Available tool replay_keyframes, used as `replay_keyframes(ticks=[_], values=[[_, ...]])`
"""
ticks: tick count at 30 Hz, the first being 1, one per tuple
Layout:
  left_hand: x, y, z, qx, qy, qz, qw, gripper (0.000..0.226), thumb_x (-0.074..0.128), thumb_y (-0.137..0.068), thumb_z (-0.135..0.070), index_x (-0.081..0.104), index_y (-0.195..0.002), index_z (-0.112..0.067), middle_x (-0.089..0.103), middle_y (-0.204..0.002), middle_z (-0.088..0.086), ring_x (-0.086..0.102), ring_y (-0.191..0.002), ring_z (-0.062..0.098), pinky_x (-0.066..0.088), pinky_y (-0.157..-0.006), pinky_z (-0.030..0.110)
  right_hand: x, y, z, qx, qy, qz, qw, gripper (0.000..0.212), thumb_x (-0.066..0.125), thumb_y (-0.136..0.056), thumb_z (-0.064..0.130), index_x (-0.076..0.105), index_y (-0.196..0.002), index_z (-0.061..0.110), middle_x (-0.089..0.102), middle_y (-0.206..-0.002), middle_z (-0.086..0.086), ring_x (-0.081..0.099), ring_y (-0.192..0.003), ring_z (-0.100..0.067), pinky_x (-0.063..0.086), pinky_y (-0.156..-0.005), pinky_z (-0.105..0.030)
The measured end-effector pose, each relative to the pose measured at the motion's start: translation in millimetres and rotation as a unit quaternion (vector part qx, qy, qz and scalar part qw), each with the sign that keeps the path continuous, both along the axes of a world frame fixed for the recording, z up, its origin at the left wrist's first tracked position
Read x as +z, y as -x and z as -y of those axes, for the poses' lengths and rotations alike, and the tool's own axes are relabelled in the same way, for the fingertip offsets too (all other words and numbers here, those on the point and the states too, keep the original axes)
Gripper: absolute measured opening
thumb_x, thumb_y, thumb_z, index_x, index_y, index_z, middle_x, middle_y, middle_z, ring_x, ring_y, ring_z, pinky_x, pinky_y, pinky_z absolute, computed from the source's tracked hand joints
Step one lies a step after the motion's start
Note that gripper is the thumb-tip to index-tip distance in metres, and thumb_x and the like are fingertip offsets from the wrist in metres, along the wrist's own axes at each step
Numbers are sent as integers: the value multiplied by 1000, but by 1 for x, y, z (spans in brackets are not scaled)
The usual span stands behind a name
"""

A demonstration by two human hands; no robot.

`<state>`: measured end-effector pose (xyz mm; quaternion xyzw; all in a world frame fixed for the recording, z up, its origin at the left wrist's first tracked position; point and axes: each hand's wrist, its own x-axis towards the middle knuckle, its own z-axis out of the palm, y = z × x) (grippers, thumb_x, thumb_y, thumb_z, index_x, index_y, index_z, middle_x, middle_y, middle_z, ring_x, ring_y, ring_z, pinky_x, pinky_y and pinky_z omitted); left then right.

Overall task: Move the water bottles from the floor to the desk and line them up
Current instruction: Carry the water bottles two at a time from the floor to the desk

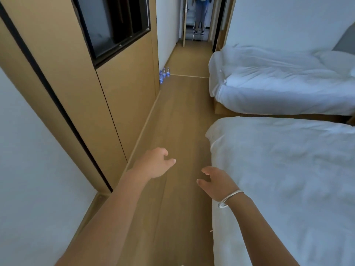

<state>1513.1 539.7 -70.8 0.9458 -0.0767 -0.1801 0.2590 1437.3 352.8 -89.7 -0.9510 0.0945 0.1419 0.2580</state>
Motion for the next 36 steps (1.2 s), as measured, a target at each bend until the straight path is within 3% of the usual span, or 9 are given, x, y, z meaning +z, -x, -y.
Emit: replay_keyframes(ticks=[7, 13, 18, 30, 36], values=[[-21, -129, 32, -13, -13, -26, 999, 53, 46, -93, -48, 43, -137, -19, 46, -141, 0, 45, -128, 21, 37, -106, 43, -12, -126, 31, -3, -1, -20, 1000, 48, 52, -93, 34, 44, -136, 14, 49, -137, -6, 47, -124, -21, 38, -103, -30], [-31, -253, 88, -4, -11, -24, 1000, 48, 48, -94, -43, 48, -134, -17, 48, -139, 2, 47, -126, 22, 38, -105, 40, -22, -253, 83, 7, -7, -15, 1000, 48, 52, -93, 31, 44, -136, 13, 48, -138, -6, 47, -125, -22, 37, -102, -29], [-18, -349, 138, 4, -34, -8, 999, 47, 48, -95, -40, 48, -135, -14, 50, -138, 2, 47, -127, 21, 38, -103, 30, -10, -360, 142, 5, 6, -10, 1000, 45, 51, -94, 31, 45, -135, 15, 50, -136, -5, 49, -123, -21, 39, -100, -27], [-21, -550, 213, 5, -38, -3, 999, 52, 51, -92, -44, 47, -136, -17, 49, -140, 0, 46, -128, 19, 38, -103, 31, -6, -569, 211, 64, 43, -17, 997, 45, 50, -93, 32, 46, -132, 11, 54, -129, -10, 51, -118, -23, 44, -97, -33], [-27, -673, 238, -3, -49, 7, 999, 52, 50, -92, -46, 46, -136, -19, 50, -139, -1, 48, -125, 19, 38, -97, 29, -16, -685, 239, 60, 61, -11, 996, 46, 50, -92, 33, 46, -134, 13, 53, -130, -7, 51, -119, -22, 44, -97, -32]])
